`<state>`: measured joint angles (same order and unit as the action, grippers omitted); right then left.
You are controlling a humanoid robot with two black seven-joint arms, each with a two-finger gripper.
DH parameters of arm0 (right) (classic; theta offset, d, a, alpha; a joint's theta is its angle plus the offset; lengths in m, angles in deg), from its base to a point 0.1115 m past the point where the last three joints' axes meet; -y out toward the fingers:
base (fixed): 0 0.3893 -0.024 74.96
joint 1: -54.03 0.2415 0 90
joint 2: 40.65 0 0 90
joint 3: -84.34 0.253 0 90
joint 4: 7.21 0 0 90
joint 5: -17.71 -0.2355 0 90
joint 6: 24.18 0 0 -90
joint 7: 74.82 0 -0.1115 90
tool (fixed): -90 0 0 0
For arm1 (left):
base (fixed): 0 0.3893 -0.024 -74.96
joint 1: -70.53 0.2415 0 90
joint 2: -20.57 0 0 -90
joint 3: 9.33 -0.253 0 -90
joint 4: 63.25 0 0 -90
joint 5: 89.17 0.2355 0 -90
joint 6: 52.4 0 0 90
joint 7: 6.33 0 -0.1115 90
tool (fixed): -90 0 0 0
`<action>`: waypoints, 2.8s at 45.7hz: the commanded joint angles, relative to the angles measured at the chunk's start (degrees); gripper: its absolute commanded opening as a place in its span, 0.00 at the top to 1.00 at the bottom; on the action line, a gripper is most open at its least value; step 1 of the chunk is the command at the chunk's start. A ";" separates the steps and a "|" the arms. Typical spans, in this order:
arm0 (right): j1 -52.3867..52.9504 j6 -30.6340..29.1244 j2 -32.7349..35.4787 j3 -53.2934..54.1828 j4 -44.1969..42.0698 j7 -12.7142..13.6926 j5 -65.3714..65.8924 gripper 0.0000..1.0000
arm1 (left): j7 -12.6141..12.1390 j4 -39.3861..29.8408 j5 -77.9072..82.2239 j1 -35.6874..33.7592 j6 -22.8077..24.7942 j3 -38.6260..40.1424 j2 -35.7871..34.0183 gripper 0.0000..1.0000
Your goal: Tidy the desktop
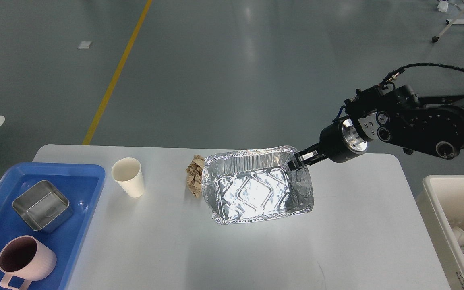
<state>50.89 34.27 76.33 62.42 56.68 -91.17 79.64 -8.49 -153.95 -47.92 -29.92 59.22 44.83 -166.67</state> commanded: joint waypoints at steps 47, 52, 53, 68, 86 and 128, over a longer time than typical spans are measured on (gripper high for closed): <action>-0.29 0.00 -1.75 -0.75 -1.05 0.09 -0.06 1.00 | -5.84 13.79 20.08 -10.30 3.52 -0.72 30.52 0.12; -1.08 0.00 -1.93 -0.75 -1.58 0.09 -0.06 1.00 | -6.01 17.04 23.34 -11.44 3.52 -1.16 36.50 0.12; -1.08 0.00 -1.93 -0.75 -1.58 0.09 -0.06 1.00 | -6.01 17.48 23.87 -11.88 3.52 -1.77 37.38 0.12; -1.43 0.00 -2.02 -0.75 -1.66 0.09 -0.06 1.00 | -6.19 26.62 24.93 -25.58 -0.61 -19.43 49.51 0.15; -2.31 0.00 -1.84 -0.75 -1.75 0.09 -0.06 1.00 | -6.63 38.40 24.84 -32.09 -1.76 -28.93 61.99 0.46; -2.75 0.00 -1.58 -0.75 -1.93 0.09 0.03 1.00 | -8.04 42.27 23.87 -35.34 8.26 -30.78 63.68 1.00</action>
<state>48.14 34.27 74.67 61.66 54.76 -91.08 79.67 -16.62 -111.13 -23.90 -64.45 64.89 13.46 -100.74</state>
